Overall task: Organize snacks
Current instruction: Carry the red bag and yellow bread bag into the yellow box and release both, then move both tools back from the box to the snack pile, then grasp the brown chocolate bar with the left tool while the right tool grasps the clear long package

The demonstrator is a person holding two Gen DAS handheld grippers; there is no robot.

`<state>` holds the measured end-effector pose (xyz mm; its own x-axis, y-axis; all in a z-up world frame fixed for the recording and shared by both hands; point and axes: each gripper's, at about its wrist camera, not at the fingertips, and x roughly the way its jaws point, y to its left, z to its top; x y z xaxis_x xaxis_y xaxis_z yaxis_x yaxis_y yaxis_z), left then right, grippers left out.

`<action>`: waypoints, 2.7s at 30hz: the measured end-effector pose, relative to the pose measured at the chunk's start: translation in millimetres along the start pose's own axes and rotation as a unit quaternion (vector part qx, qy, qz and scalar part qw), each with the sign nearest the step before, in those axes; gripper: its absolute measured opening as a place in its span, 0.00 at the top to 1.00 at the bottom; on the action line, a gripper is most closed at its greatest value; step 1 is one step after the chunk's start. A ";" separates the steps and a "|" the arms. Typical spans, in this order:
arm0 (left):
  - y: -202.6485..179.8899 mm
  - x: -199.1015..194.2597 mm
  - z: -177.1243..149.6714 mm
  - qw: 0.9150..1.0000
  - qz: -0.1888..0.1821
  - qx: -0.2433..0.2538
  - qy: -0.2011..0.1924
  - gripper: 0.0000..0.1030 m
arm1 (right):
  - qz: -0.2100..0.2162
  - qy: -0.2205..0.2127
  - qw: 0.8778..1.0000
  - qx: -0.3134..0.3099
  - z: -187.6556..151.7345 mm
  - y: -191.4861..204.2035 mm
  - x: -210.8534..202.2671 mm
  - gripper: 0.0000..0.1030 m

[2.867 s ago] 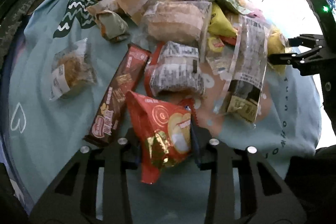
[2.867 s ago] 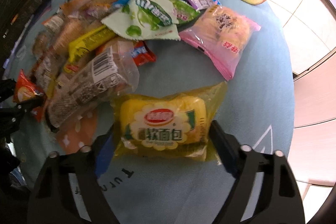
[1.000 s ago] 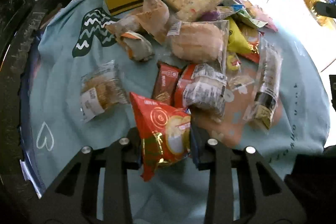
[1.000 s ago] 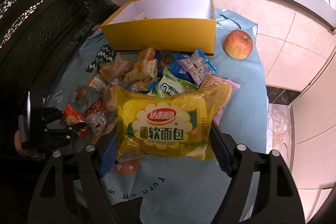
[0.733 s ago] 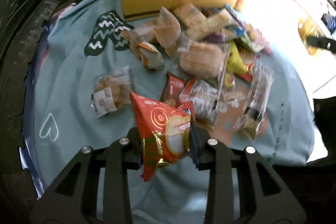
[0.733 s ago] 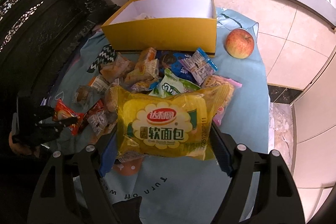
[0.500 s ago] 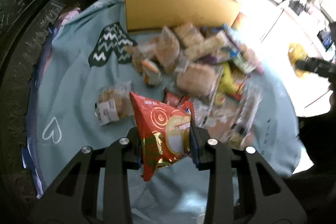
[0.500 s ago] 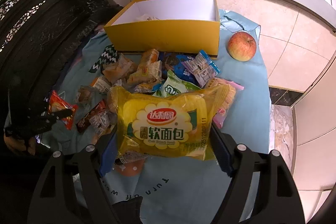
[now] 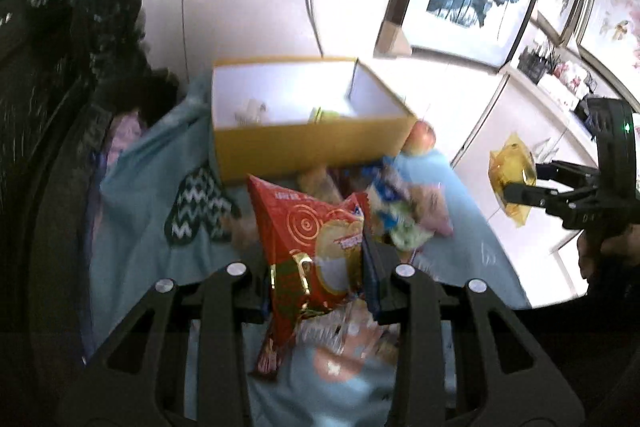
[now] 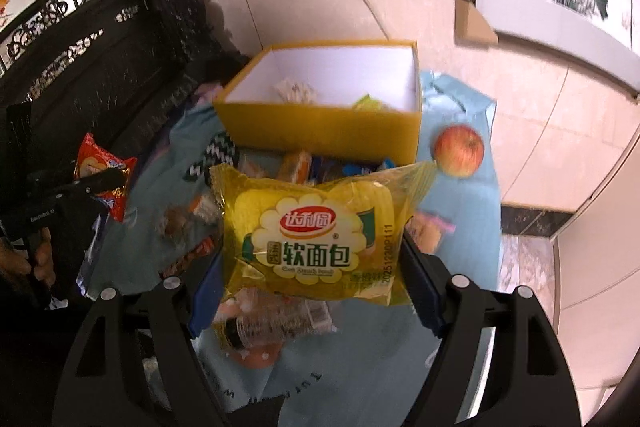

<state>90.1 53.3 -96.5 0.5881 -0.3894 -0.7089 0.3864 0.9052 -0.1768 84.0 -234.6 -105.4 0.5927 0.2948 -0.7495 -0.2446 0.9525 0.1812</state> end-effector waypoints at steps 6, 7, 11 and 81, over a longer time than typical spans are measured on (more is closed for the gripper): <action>2.5 7.0 51.5 0.999 0.001 -0.016 -0.032 0.67 | 0.001 -0.032 0.999 -0.013 50.1 -4.4 -4.8 0.24; 4.3 11.3 62.5 0.999 0.002 -0.021 -0.037 0.67 | 0.002 -0.036 0.999 -0.014 57.9 -5.8 -4.4 0.24; 13.9 33.8 106.7 0.998 0.000 -0.047 -0.046 0.67 | 0.006 -0.050 0.999 -0.014 104.8 -14.9 3.5 0.24; 37.5 122.3 -141.2 0.969 0.156 0.022 0.189 0.66 | -0.071 0.251 0.965 -0.013 -113.4 20.6 143.3 0.46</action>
<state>76.2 63.6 -286.2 0.3816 -0.0006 -0.9243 0.2670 0.9574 0.1096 76.8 -181.4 -281.3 0.1766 0.0819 -0.9809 -0.2124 0.9762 0.0433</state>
